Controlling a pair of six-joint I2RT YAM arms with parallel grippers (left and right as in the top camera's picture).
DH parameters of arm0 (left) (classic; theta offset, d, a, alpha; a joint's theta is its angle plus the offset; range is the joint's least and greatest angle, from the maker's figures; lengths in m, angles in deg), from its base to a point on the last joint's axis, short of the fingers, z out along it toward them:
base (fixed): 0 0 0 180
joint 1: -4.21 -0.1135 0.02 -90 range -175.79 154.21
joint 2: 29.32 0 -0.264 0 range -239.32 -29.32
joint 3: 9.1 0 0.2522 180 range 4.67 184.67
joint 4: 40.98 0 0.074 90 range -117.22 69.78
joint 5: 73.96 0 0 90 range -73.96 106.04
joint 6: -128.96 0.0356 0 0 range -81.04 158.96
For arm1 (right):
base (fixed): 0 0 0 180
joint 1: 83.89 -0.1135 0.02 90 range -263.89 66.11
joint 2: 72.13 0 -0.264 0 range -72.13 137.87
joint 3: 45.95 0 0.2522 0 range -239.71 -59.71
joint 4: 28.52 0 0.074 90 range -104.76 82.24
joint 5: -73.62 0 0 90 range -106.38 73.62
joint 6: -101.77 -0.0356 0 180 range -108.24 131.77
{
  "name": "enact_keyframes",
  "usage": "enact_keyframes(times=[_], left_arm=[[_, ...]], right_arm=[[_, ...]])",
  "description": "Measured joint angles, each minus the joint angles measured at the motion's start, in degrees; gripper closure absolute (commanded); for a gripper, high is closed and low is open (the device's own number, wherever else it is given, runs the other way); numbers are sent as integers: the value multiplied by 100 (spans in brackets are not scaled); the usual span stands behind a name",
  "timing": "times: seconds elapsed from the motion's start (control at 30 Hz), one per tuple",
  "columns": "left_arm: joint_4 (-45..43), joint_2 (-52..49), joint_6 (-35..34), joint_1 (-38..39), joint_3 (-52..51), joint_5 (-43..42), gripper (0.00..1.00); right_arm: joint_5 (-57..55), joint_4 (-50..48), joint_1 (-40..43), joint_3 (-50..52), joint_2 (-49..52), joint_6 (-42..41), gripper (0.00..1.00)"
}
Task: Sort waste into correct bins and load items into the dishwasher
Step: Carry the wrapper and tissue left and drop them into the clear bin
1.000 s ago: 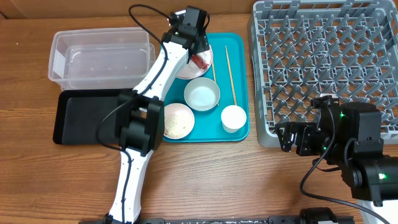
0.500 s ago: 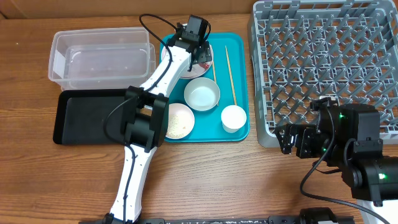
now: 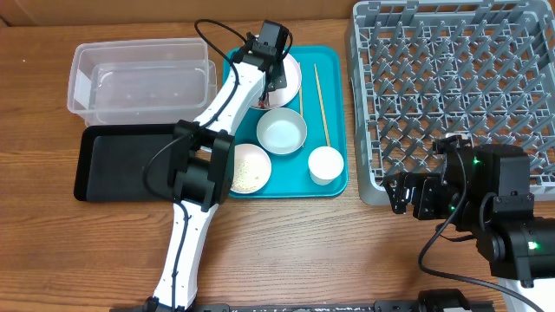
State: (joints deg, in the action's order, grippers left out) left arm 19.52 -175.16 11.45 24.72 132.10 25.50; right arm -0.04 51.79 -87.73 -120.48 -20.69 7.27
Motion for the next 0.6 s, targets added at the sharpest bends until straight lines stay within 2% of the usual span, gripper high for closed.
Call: enact_keyframes(times=[0.2, 0.43, 0.6], left_arm=[[702, 542, 234, 0, 251, -136, 96], [1316, 2234, 332, -103, 522, -136, 96], [1792, 2933, 229, -634, 721, -133, 96]], right_arm=[[-4, -61, 0, 0, 0, 2, 0], [-2, -125, -2, 0, 0, -2, 0], [0, -136, 0, 0, 0, 0, 0]])
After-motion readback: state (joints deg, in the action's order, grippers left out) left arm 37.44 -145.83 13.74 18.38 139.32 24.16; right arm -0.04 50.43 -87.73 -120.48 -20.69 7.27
